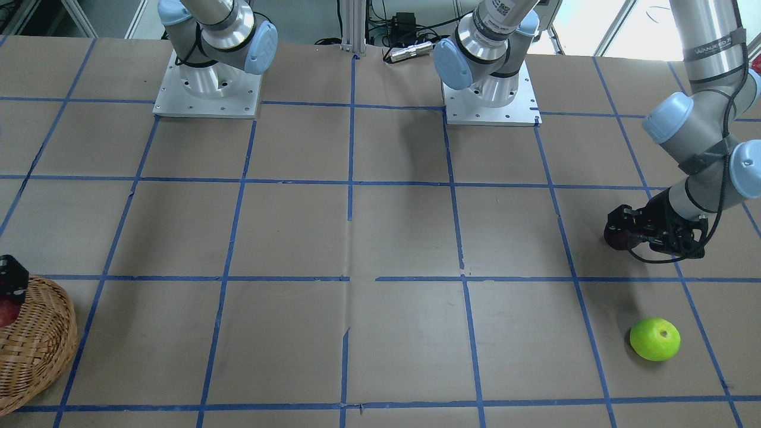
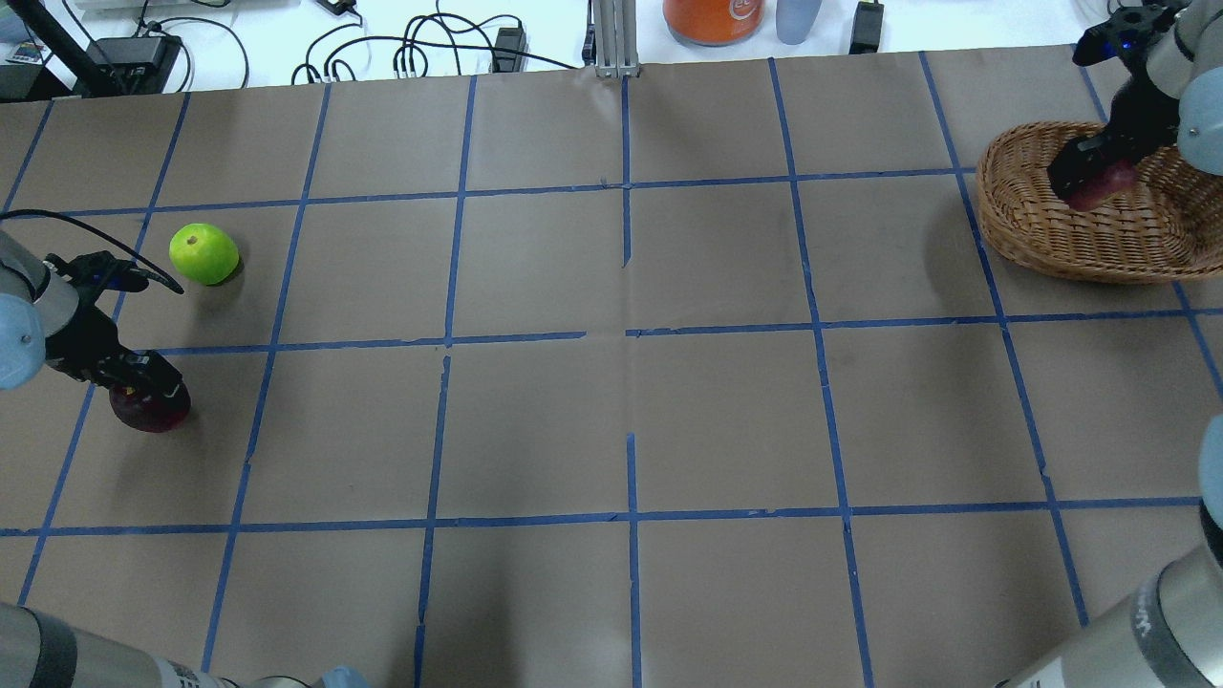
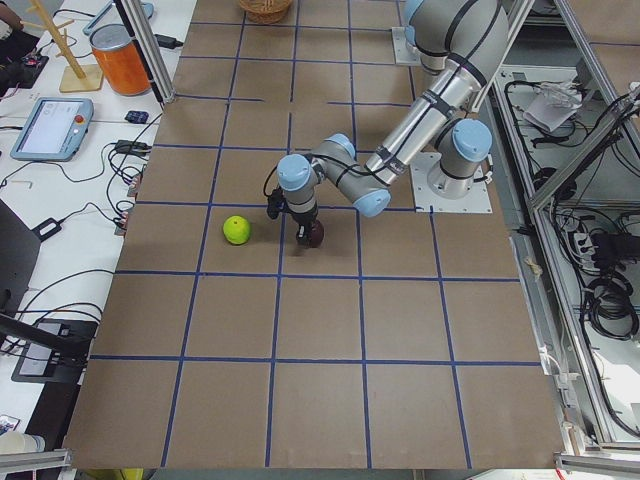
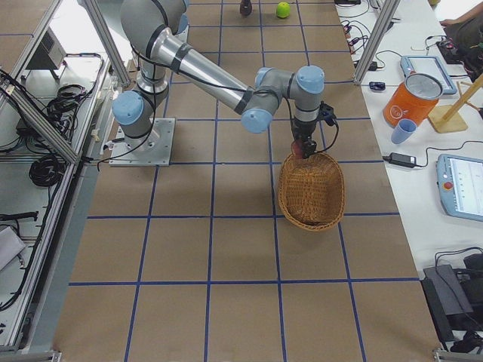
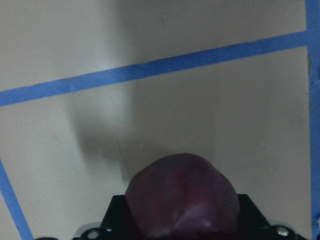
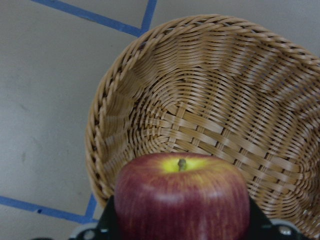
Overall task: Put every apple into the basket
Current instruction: 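Release dark apple at table center while right gripper drops red apple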
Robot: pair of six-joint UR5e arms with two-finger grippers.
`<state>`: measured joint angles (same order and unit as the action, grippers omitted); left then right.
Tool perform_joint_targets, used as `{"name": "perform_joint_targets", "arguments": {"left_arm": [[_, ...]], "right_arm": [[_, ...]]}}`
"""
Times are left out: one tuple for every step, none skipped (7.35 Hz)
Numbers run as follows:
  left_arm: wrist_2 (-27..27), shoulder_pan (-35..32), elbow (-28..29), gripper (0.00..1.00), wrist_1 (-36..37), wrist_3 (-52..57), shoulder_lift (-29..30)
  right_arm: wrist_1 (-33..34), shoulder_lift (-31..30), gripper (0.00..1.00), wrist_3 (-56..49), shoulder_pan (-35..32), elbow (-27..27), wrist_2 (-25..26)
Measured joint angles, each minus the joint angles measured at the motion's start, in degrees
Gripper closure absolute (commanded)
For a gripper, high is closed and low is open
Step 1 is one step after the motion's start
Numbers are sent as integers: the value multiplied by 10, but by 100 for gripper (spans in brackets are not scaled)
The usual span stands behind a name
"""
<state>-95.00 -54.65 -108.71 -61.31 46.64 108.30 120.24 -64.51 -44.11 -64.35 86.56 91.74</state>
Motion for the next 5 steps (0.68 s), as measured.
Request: {"name": "perform_joint_targets", "arguments": {"left_arm": [[-5, -38, 35, 81, -54, -45, -4], [-5, -78, 75, 81, -101, -101, -2], [6, -118, 108, 81, -132, -166, 2], [29, -161, 128, 81, -144, -249, 6], [48, -204, 139, 81, -141, -334, 12]], "right_arm": [[-2, 39, 70, -14, 10, -35, -2], [-3, 70, 31, -31, 22, -58, -4], [-1, 91, 0, -50, 33, -70, -4], [0, 102, 0, -60, 40, -75, -2], [-1, 106, 0, -63, 44, -78, 1]]}}
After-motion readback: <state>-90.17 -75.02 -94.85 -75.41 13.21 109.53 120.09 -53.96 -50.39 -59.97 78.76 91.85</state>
